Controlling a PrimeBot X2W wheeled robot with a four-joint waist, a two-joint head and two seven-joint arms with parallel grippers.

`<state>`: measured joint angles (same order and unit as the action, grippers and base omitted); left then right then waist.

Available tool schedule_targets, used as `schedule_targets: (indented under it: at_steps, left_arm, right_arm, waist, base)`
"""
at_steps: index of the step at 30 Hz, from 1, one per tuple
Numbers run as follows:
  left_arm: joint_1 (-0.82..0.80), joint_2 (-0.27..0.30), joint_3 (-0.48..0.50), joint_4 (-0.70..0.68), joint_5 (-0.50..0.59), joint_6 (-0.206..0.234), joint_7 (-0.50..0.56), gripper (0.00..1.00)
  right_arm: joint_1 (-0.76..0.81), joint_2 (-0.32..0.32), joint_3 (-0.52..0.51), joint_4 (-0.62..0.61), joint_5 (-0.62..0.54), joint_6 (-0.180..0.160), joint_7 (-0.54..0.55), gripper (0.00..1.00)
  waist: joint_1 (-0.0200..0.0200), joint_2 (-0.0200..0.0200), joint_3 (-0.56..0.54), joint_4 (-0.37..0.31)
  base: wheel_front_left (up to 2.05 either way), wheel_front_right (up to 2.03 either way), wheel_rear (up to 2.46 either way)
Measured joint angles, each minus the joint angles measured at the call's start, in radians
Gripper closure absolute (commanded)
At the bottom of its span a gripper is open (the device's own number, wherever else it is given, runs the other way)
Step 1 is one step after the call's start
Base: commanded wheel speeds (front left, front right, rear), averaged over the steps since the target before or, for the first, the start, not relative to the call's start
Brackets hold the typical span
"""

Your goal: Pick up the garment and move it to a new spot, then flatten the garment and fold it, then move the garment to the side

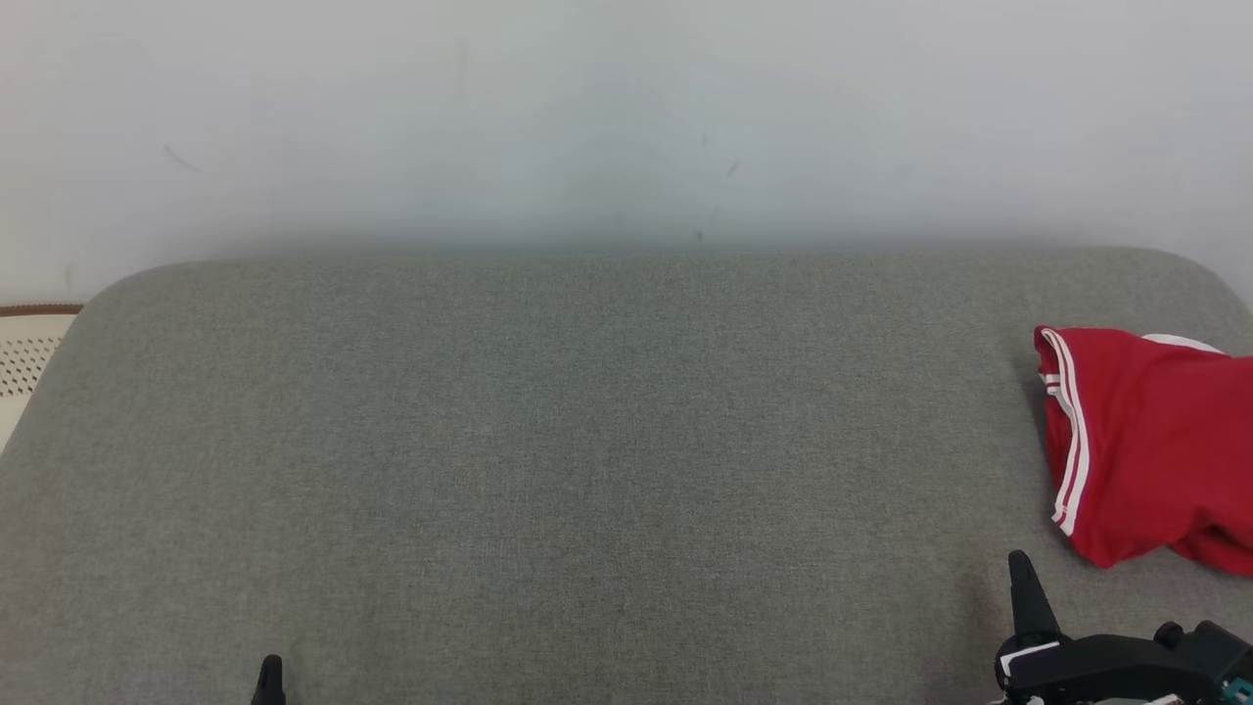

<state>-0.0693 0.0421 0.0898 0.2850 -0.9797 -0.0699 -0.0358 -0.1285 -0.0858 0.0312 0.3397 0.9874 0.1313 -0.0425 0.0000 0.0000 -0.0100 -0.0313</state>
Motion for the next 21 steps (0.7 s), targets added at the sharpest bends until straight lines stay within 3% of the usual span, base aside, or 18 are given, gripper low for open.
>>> schedule_targets:
  at_steps: [21]
  left_arm:
    - [-0.015, 0.002, 0.011, -0.013, -0.221, -0.018, 0.053, 1.0]
  right_arm:
    - [0.0, 0.013, -0.048, -0.03, 0.213, 0.0, 0.053, 1.0]
  waist:
    - [0.0, 0.0, 0.004, 0.009]
  base:
    - [0.0, 0.0, 0.0]
